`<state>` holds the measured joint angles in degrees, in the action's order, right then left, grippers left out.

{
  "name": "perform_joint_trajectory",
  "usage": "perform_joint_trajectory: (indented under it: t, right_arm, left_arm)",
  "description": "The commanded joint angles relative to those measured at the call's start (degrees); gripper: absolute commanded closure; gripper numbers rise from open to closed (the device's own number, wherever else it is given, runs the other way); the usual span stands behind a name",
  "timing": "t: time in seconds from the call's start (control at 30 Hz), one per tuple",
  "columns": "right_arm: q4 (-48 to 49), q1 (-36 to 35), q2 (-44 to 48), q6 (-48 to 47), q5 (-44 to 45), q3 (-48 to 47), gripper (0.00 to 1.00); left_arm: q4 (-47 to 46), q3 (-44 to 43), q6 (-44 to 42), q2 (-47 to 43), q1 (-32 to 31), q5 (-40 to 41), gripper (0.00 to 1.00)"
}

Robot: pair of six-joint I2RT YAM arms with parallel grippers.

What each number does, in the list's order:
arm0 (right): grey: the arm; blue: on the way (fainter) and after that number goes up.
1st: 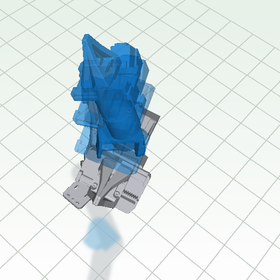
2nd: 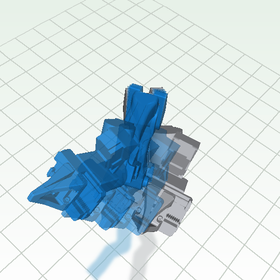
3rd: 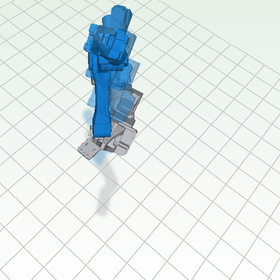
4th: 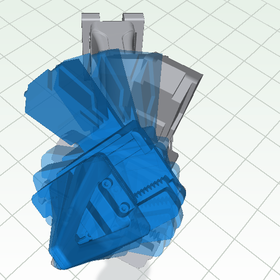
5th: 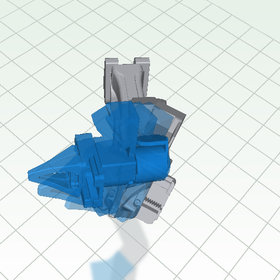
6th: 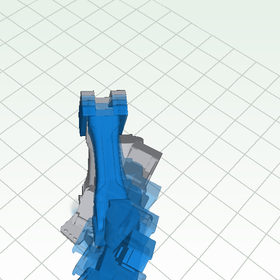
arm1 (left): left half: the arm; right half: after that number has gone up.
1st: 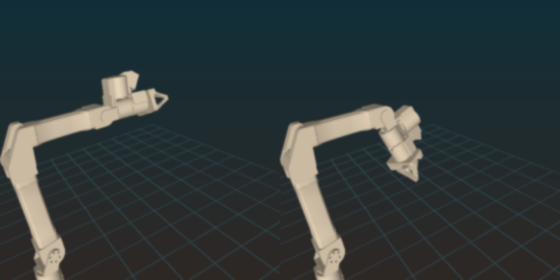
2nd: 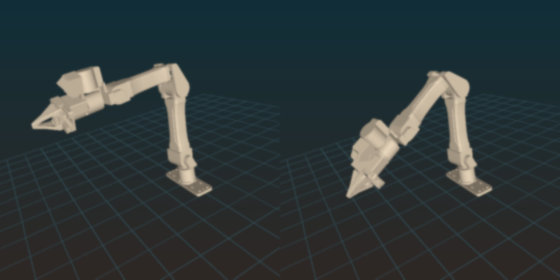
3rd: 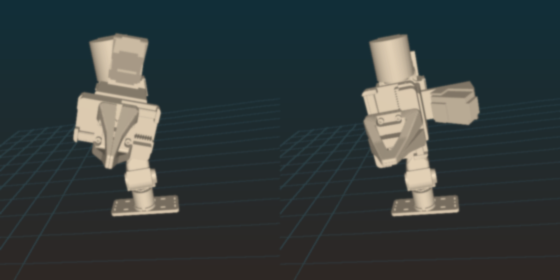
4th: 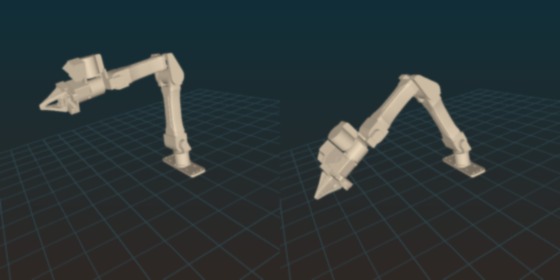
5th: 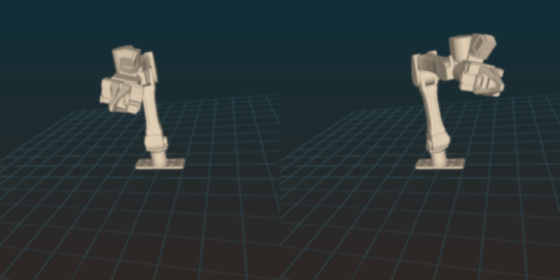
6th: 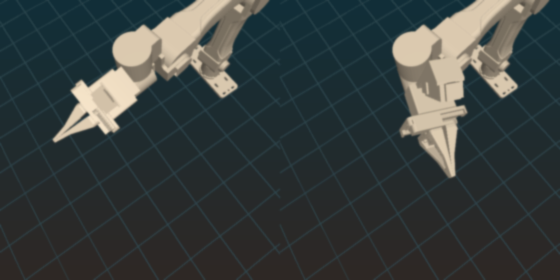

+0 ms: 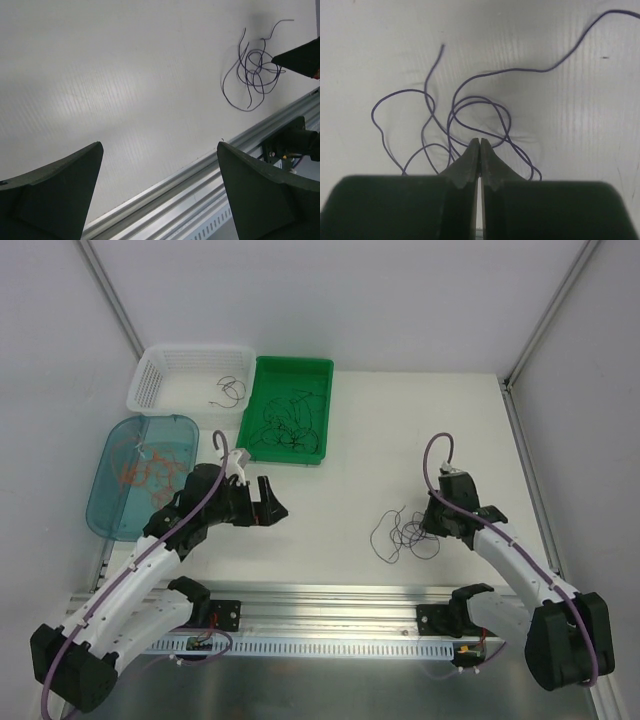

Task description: Untangle the cables

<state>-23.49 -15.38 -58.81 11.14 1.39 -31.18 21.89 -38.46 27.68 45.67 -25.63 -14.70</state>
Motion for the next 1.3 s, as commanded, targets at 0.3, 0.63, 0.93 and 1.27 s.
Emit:
perform_joint_trajectory:
  t: [0.3, 0.63, 0.93, 1.27]
  right_arm:
    - [2.92, -16.15, 7.04, 0.03, -15.89, -10.73, 0.99]
    - [0.30, -26.02, 6.78, -9.18, -18.55, -30.52, 0.94]
    - [-6.67, -25.76, -2.36, -8.07, 0.37, -20.70, 0.44]
    - [-7.37, -25.76, 4.57, -9.46, 6.26, -17.17, 0.33]
  left_arm:
    - [-13.62, 2.60, 7.30, 10.31, -11.28, -0.95, 0.01]
    - [-15.65, 3.04, 7.47, 9.44, -14.54, 0.02, 0.01]
    - [-16.09, 5.23, 7.83, 7.42, -14.72, 0.29, 0.01]
    - [-16.18, 4.63, 7.83, 10.48, -16.55, 0.63, 0.03]
